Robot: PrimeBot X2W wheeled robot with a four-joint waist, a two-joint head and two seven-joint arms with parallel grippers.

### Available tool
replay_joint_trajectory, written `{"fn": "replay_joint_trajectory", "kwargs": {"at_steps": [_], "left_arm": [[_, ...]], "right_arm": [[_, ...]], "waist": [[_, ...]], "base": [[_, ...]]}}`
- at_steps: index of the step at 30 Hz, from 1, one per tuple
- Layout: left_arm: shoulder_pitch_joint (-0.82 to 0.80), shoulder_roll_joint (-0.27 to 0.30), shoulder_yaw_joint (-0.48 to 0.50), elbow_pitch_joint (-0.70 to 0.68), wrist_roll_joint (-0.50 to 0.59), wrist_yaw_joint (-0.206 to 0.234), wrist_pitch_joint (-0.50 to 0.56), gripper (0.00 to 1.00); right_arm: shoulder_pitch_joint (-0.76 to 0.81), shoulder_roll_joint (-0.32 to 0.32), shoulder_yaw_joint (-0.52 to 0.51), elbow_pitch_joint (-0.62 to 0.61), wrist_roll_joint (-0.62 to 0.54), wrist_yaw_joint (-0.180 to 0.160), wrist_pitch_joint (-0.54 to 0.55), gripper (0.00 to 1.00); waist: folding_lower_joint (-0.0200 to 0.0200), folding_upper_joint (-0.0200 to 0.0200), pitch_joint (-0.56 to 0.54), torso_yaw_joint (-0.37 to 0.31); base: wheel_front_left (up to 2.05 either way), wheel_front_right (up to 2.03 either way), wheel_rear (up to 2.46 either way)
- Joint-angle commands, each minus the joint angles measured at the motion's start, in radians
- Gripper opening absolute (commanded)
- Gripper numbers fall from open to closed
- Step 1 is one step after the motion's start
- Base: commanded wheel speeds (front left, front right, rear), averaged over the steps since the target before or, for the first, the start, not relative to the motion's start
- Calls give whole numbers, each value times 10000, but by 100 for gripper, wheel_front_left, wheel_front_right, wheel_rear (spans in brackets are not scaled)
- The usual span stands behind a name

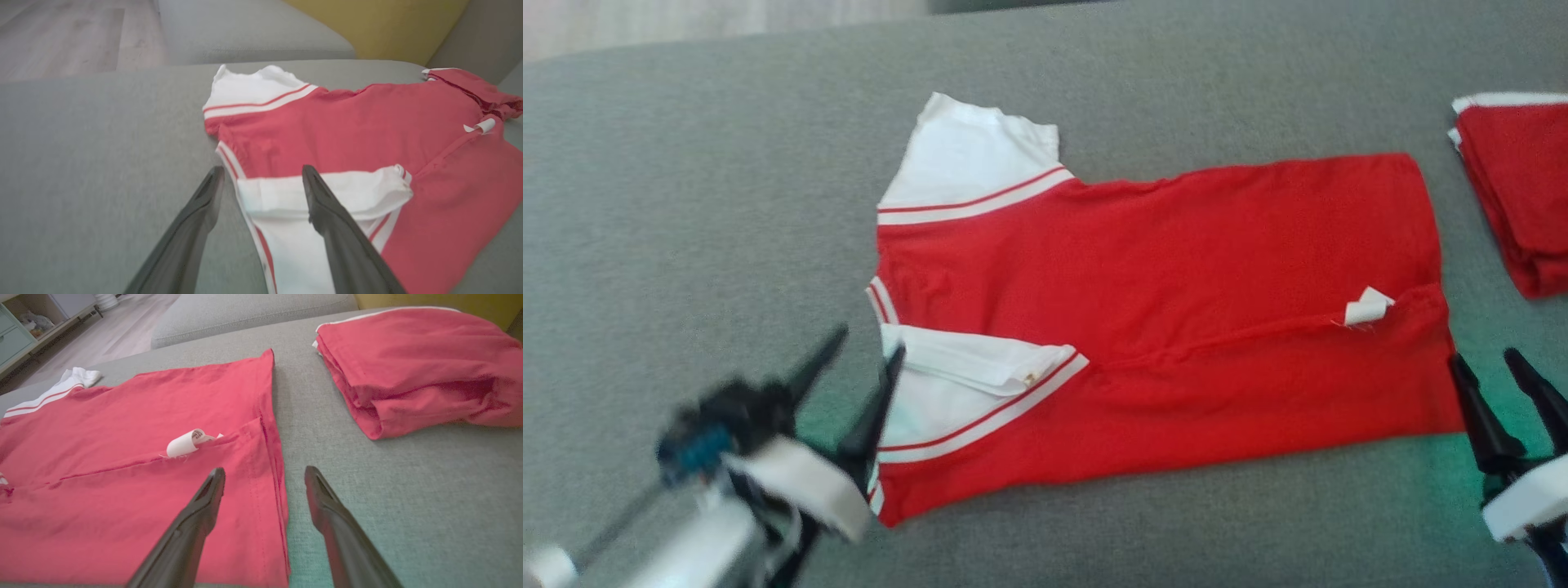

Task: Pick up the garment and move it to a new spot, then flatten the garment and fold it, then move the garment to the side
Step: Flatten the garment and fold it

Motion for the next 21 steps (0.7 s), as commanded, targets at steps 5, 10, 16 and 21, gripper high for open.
{"fn": "replay_joint_trajectory", "kwargs": {"at_steps": [5, 10, 16, 21], "left_arm": [[-2582, 1027, 834, -494, 49, -726, 1187, 100], [-4565, 1437, 1062, -71, -522, -1471, 2817, 100], [-6244, 1652, 969, 655, -1287, -1825, 4701, 100], [-7517, 1684, 813, 1466, -1954, -1941, 6185, 100]], "right_arm": [[-568, 60, 50, -872, -496, -9, 156, 100], [-997, 175, 199, -1215, -707, -9, 248, 100], [-1316, 290, 259, -1355, -838, -9, 254, 100], [-1468, 367, 270, -1343, -888, -9, 257, 100]], "waist": [[-1, 0, 775, -644], [-1, 0, 1352, -1183], [-1, 0, 1828, -1592], [-1, 0, 2214, -1797]], "base": [[0, 0, 0], [0, 0, 0], [0, 0, 0], [0, 0, 0]]}}
